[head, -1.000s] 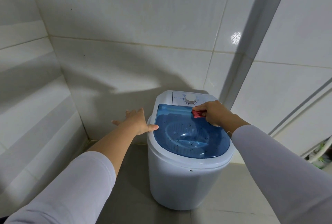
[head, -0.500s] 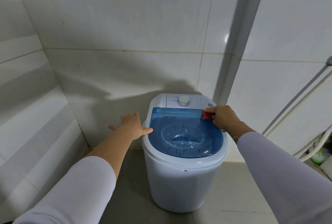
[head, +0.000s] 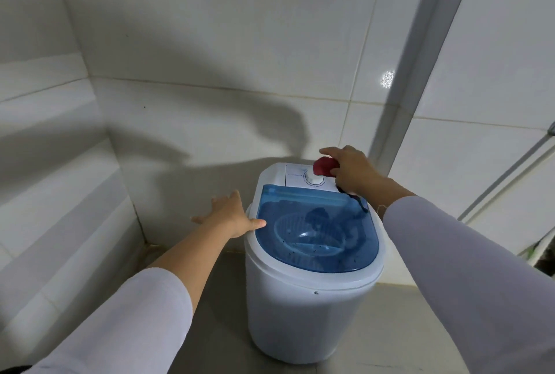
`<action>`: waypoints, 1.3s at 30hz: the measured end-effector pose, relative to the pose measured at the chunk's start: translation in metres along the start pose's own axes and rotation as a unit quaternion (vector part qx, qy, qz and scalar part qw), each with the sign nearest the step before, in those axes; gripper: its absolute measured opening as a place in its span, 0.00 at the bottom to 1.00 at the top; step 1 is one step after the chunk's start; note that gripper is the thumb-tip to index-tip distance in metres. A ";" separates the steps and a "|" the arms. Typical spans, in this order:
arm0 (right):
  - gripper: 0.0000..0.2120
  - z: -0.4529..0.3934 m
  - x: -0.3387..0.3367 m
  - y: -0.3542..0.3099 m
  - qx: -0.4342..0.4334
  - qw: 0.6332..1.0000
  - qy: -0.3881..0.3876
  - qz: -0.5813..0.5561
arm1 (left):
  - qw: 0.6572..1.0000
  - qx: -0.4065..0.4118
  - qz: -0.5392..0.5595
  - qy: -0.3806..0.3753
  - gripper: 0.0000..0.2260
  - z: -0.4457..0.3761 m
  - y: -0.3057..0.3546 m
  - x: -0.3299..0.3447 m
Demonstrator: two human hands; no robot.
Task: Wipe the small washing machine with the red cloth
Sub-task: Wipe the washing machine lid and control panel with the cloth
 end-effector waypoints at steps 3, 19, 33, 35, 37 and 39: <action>0.23 -0.012 0.013 -0.049 -0.071 0.997 -0.031 0.014 | 0.999 0.011 0.039 -0.008 0.49 -0.007 -0.004 0.007; 0.25 -0.019 0.088 -0.092 -0.165 0.969 -0.132 0.125 | 0.998 0.029 0.056 -0.009 0.50 0.002 -0.010 0.008; 0.25 -0.004 0.079 -0.064 -0.109 0.980 -0.114 0.121 | 1.000 0.012 0.004 0.023 0.47 0.012 0.001 0.010; 0.24 0.002 0.073 -0.053 -0.089 0.983 -0.108 0.115 | 0.999 0.013 -0.011 0.029 0.46 0.014 0.003 0.009; 0.24 0.007 0.068 -0.040 -0.073 0.987 -0.101 0.099 | 0.999 0.011 -0.022 0.033 0.45 0.015 0.005 0.009; 0.24 0.010 0.065 -0.026 -0.052 0.991 -0.096 0.080 | 0.999 0.007 -0.033 0.037 0.45 0.017 0.007 0.009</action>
Point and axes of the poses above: each hand's wrist, its own z-axis away from the middle knuckle, its own x-axis out of the palm, y = z × x, the point moved 1 cm from there along -z, towards the middle knuckle, and after that the axes turned 7 degrees about -y, right-handed, at the moved point
